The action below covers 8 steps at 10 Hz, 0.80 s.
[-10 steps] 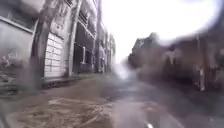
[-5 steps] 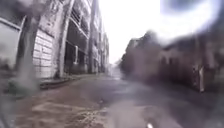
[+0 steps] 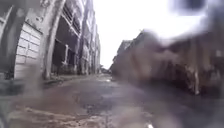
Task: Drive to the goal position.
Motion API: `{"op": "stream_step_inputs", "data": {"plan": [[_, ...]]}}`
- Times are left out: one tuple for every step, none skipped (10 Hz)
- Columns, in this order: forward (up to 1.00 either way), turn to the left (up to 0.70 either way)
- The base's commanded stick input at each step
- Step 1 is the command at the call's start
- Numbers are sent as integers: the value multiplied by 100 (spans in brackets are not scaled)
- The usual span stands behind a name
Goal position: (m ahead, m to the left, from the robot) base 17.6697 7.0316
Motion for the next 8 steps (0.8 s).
{"op": "stream_step_inputs", "data": {"plan": [[50,2],[50,2],[50,2],[50,2],[50,2],[50,2],[50,2],[50,2]]}}
